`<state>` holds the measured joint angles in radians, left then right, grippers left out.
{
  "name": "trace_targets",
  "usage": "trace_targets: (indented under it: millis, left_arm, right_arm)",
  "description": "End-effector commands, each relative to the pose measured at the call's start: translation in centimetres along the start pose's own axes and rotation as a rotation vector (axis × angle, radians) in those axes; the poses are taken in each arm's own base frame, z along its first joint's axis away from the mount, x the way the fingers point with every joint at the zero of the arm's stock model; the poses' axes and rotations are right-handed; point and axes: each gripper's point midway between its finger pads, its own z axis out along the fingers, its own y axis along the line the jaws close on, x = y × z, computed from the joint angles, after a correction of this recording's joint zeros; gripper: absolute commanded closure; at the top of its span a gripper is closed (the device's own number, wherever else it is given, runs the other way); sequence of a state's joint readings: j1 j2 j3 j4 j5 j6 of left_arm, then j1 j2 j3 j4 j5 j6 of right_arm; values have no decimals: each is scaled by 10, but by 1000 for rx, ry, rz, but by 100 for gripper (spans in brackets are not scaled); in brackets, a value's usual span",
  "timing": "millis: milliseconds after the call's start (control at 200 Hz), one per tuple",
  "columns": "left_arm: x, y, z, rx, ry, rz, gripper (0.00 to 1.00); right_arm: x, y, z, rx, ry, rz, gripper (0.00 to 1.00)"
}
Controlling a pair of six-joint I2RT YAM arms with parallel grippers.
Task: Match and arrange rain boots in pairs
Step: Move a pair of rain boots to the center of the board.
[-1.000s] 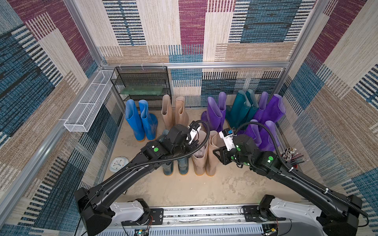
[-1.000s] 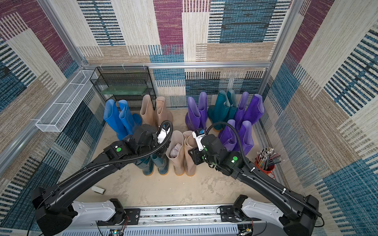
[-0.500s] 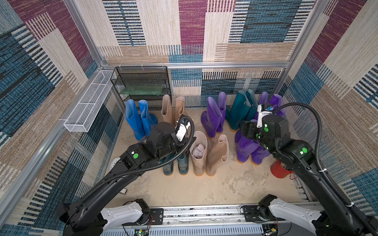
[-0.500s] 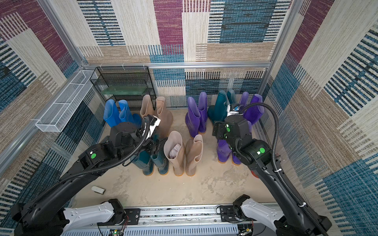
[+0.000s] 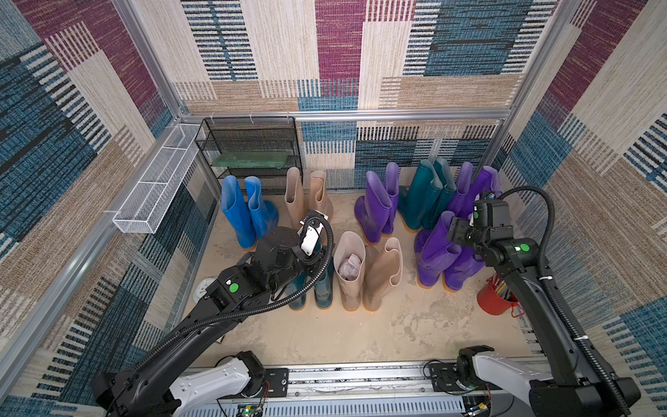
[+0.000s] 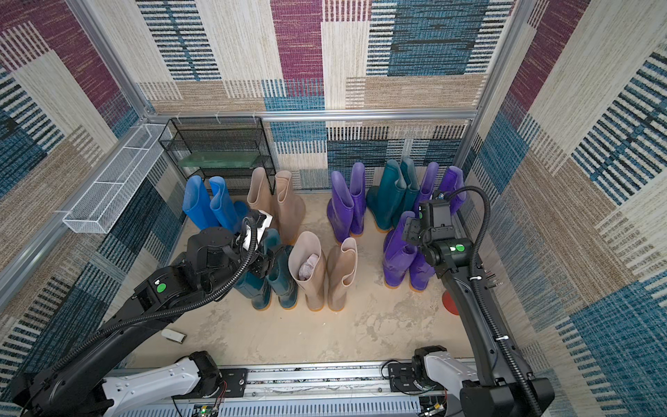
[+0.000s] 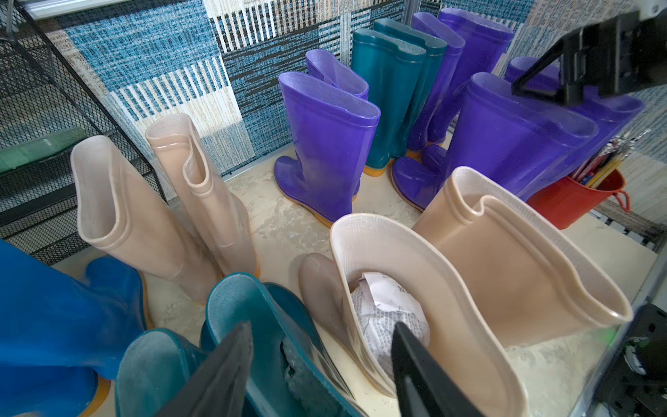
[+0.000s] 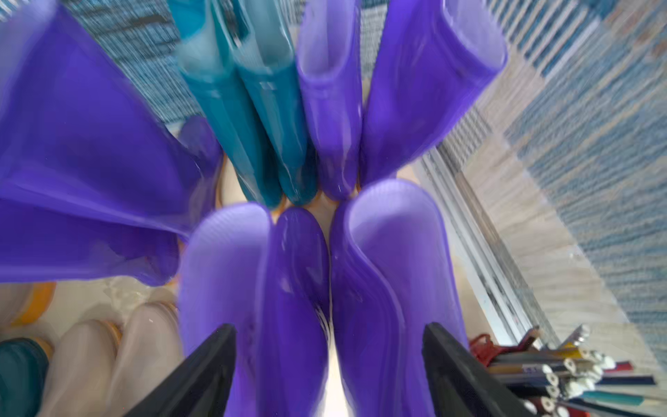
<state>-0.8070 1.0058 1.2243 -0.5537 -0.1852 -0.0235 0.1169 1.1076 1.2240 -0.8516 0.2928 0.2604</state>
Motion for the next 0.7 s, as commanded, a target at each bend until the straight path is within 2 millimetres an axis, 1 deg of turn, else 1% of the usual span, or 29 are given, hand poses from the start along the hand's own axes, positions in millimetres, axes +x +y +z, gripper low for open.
trace_targets:
  millis: [0,60,115,175,290,366,536,626,696]
  left_arm:
    - [-8,-4,-2,28,-43,-1,37]
    - [-7,-4,-3,29,-43,-1,37]
    - [-7,-3,-3,27,-44,-1,37]
    - [-6,-4,-3,28,-41,0,37]
    - [-6,-2,-4,20,-44,3,37]
    - [-8,0,-6,13,-51,4,37]
    - [-8,2,-6,10,-53,1,37]
    - [-8,3,-6,10,-54,-2,37]
    - [-9,4,-5,9,-56,-7,37]
  right_arm:
    - [0,5,4,-34,-12,6,24]
    - [3,1,8,-14,0,11,37]
    - [7,3,12,-19,12,11,53]
    - [9,9,13,-52,27,11,73]
    - [10,25,10,-142,45,-11,99]
    - [10,32,-1,-167,48,-5,100]
    - [8,47,-35,-229,4,-33,100]
    - [14,53,-45,-245,14,-59,100]
    - [19,63,-51,-281,24,-72,100]
